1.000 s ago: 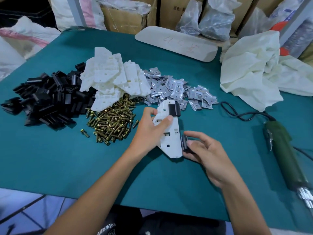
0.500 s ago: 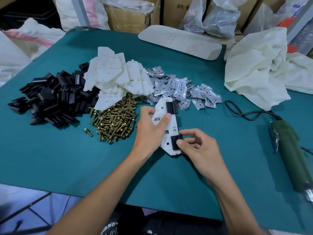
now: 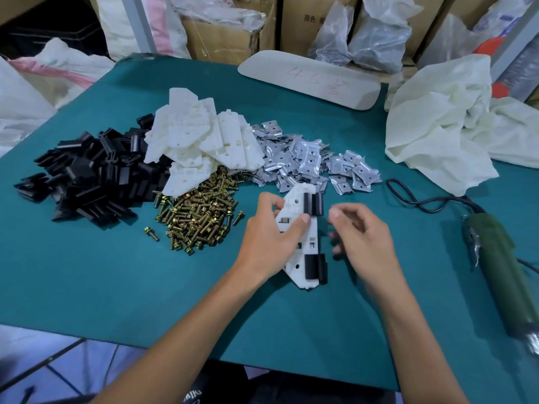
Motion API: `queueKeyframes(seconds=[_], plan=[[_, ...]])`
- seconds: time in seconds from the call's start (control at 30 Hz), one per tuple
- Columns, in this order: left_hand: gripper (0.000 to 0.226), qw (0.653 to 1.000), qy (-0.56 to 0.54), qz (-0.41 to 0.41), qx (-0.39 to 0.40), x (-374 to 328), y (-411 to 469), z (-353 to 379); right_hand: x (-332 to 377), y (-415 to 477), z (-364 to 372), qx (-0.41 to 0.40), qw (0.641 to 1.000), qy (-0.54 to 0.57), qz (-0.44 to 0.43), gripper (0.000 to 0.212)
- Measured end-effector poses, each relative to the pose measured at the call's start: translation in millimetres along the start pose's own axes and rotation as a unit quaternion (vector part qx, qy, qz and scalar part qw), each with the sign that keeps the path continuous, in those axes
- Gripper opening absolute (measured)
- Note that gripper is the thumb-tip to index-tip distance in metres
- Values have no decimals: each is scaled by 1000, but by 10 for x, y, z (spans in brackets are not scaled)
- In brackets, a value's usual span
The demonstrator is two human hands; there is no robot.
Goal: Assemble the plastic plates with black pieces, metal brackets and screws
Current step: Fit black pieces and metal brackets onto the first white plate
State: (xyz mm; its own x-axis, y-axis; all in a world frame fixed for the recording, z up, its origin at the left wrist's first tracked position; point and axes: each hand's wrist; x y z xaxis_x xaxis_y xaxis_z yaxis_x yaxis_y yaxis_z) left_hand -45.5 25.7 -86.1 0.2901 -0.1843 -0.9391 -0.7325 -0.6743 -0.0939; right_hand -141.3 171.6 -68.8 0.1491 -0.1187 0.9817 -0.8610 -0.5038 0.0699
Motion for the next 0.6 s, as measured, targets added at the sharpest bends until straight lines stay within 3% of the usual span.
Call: queueKeyframes(seconds=[0.1,0.27,0.37,0.5,0.6], plan=[[37,995,101,21,-13,-26,-38,26,19,194,58,30,999,40,19,15],[41,955,286,69,-33,12,-43,-18,-138,238,69,20,997,-69,9,10],[31,960,258,96,-51,-40,120,-176,-185,239,29,-30,986,-156,-42,13],[11,963,223,142,-50,-295,483,-311,-172,261,39,-53,990,-127,-37,6],[17,948,251,197,-6,-552,810,-281,-188,264,37,-51,991,-116,-30,7]])
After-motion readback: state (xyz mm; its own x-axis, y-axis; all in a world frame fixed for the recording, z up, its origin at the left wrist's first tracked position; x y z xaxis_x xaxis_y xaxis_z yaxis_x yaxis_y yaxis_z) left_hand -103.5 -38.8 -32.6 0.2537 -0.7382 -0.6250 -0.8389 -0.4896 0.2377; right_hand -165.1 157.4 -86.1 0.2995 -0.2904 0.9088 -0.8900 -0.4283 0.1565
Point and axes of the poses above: each hand's wrist, its own y-axis towards the middle knuckle, its own z-axis out of the palm, x = y × z, and after that the axes turned 5 degrees about -z, right-handed
